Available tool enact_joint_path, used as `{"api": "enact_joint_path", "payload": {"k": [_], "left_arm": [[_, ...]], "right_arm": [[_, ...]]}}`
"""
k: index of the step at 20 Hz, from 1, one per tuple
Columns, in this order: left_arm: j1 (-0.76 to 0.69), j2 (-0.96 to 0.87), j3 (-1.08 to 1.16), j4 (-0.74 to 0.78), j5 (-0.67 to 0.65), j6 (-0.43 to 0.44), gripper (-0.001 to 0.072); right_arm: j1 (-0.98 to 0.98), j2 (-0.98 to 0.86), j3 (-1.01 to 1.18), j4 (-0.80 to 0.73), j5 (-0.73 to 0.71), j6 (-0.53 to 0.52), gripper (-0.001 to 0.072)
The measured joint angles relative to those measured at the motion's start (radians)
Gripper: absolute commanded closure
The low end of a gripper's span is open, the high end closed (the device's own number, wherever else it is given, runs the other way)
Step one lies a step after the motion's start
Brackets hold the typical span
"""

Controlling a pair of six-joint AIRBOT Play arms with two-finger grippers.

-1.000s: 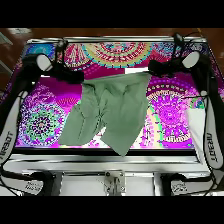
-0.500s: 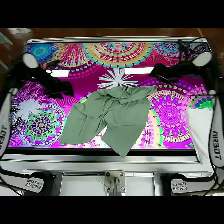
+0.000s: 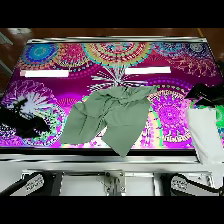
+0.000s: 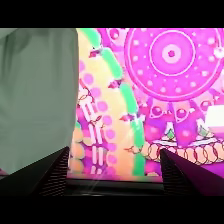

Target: Fold the shirts.

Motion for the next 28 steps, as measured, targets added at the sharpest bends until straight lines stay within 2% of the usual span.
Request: {"api": "enact_joint_path", "payload": {"k": [6,12,17,19,23,24,25,28], "left_arm": [[0.079,0.005,-0.252,-0.108,0.198,0.072,-0.0007],[0.076,-0.099,-0.297,-0.277,0.315,0.159,-0.0004],[0.012,-0.175,-0.303,-0.348,0.349,0.164,0.0008],[-0.006,-0.204,-0.302,-0.356,0.358,0.15,0.028],[-0.02,-0.232,-0.305,-0.353,0.395,0.129,0.0542],[-0.023,-0.236,-0.305,-0.355,0.404,0.127,0.0628],[-0.023,-0.237,-0.305,-0.354,0.406,0.126,0.0661],[-0.026,-0.235,-0.305,-0.356,0.409,0.134,0.0661]], "right_arm": [[0.021,0.011,-0.075,0.089,-0.033,-0.013,0.0036],[0.05,0.011,-0.179,0.091,-0.083,-0.004,0.0036],[0.055,0.011,-0.263,0.093,-0.093,0.005,0.0036],[0.056,0.011,-0.291,0.095,-0.092,0.012,0.0036],[0.057,0.011,-0.359,0.124,-0.11,0.03,0.0037],[0.057,0.011,-0.378,0.134,-0.114,0.031,0.0036],[0.057,0.011,-0.399,0.142,-0.126,0.031,0.0036],[0.077,0.011,-0.486,0.208,-0.18,0.008,0.0036]]}}
